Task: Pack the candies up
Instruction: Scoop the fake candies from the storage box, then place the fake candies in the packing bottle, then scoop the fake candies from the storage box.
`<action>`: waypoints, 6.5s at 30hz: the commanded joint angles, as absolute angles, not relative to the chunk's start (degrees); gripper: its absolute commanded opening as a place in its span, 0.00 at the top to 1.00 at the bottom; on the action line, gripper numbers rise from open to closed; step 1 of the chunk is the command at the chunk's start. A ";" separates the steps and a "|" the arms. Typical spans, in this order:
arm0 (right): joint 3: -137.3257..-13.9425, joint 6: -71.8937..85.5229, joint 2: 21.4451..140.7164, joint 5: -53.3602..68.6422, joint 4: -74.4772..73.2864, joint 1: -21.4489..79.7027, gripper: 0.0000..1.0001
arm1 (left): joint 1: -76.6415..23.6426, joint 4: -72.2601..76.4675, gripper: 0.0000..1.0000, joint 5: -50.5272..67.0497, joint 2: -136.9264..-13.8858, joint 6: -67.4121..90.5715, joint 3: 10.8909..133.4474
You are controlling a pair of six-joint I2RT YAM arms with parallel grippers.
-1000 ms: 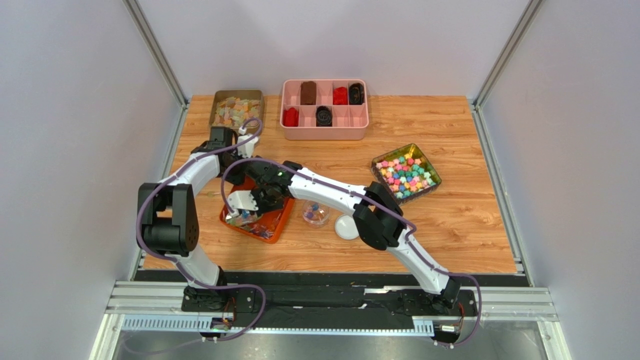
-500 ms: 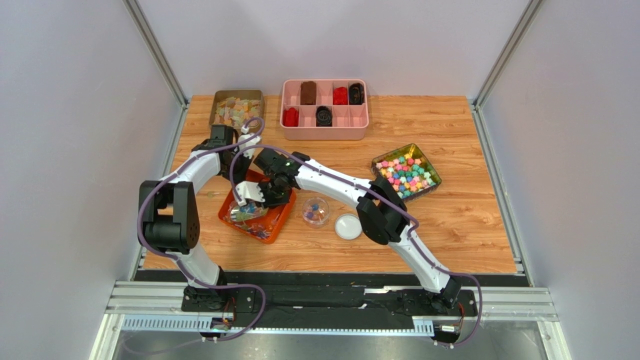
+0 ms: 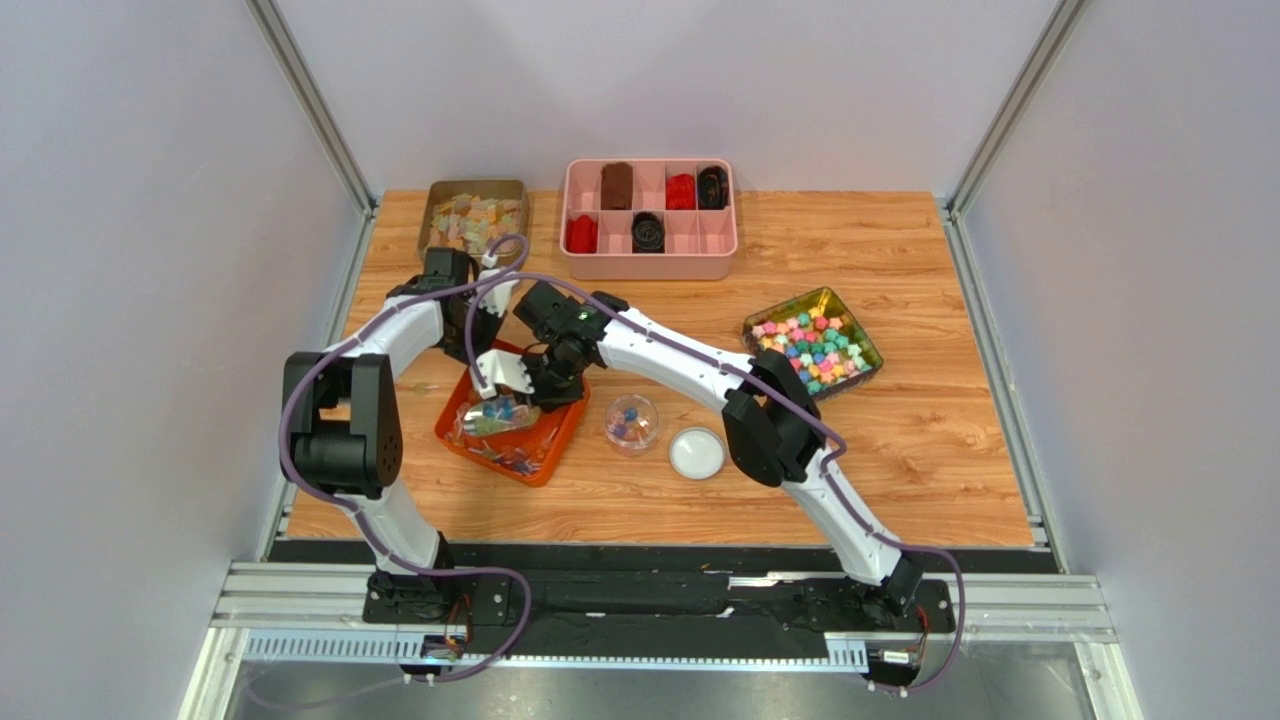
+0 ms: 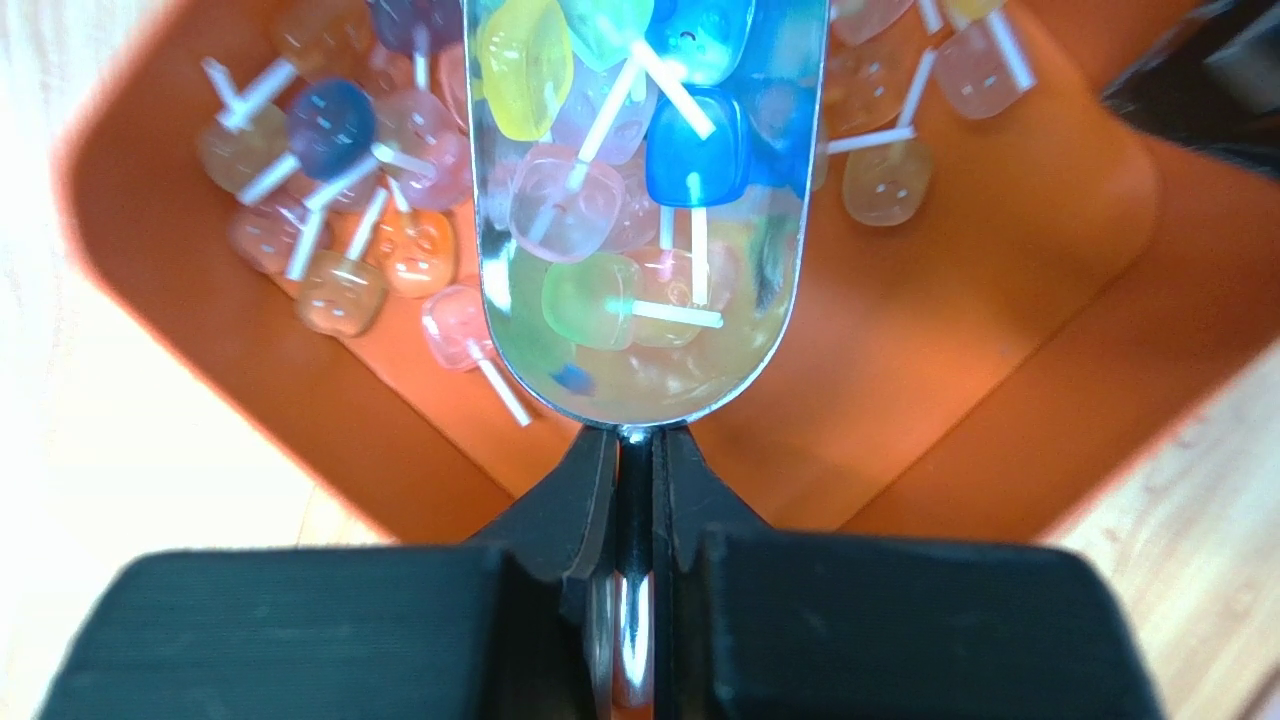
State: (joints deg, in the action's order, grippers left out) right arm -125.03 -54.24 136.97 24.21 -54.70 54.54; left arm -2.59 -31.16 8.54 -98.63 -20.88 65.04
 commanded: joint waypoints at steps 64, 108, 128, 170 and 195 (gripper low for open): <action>-87.72 -54.05 95.54 -9.31 -65.65 48.69 1.00 | 10.02 -31.55 1.00 11.87 -95.98 -13.36 68.91; -91.05 -59.15 101.51 -24.34 -70.05 55.28 1.00 | 10.99 -30.32 1.00 11.95 -94.75 -12.74 66.62; -104.93 -68.45 108.36 -38.31 -53.27 62.66 1.00 | 1.42 -29.97 1.00 7.82 -91.06 -15.82 64.51; -110.12 -87.19 127.70 -52.91 -48.15 70.84 1.00 | -3.78 -23.47 1.00 6.85 -87.36 -10.64 59.15; -136.66 -66.46 143.61 -33.40 -75.06 75.15 1.00 | -3.78 -23.20 1.00 5.98 -87.71 -10.02 58.45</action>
